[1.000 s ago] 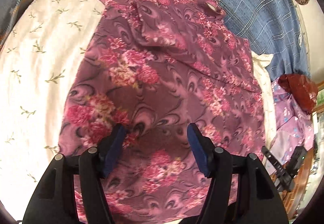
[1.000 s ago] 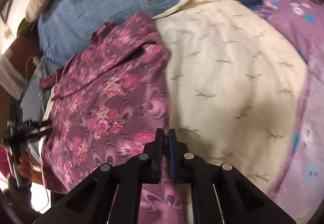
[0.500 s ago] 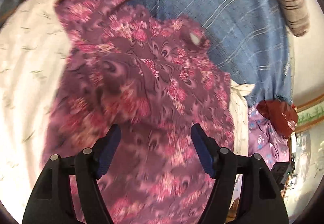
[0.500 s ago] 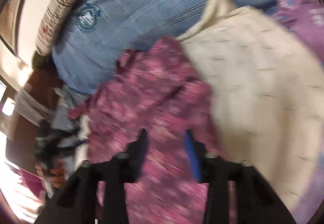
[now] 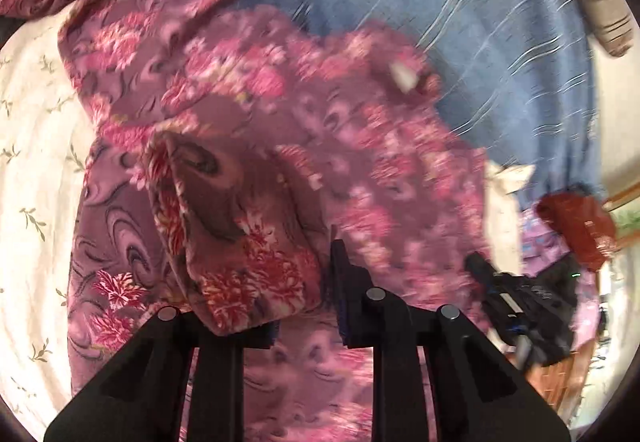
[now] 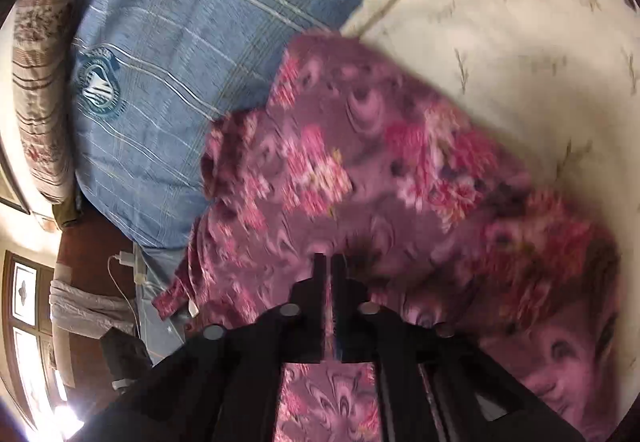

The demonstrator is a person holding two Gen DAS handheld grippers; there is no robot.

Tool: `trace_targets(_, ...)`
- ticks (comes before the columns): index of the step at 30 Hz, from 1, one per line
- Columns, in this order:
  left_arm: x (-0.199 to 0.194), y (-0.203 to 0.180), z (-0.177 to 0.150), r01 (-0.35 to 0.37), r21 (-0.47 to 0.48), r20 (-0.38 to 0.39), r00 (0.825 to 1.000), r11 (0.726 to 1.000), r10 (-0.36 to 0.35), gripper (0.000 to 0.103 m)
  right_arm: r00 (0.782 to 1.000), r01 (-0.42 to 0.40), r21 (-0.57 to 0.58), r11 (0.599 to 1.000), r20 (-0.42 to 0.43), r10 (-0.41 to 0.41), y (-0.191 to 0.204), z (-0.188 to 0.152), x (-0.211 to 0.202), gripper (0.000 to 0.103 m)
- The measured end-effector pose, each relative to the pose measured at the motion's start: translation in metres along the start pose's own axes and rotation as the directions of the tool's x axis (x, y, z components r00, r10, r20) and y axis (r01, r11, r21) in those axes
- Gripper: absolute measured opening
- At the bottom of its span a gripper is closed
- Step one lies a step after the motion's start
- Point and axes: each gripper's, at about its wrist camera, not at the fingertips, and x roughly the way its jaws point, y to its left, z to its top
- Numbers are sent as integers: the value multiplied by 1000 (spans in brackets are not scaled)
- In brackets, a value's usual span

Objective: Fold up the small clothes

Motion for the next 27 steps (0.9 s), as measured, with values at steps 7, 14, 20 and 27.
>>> trace_targets(7,-4,23,-23,-64,27,-45,997,998,65,26,996,81,-83,993,-26,-84,6,-6,-11,8)
trace_targets(14,-55,48,-29,-23,48,5,1000,999,23,46,997,70,-249,966,-18,-77,65,-4,-11,25)
trace_targets(20,-106,117,4,-78,-87,67,994,993,84,49,978,129,-464,877,-85,-189,128,-45,51,28)
trace_targets(27,-149,194,71,50,-347,234,972,937,35,63,957,120,-622,774,-136,-257,171,-106,103,43)
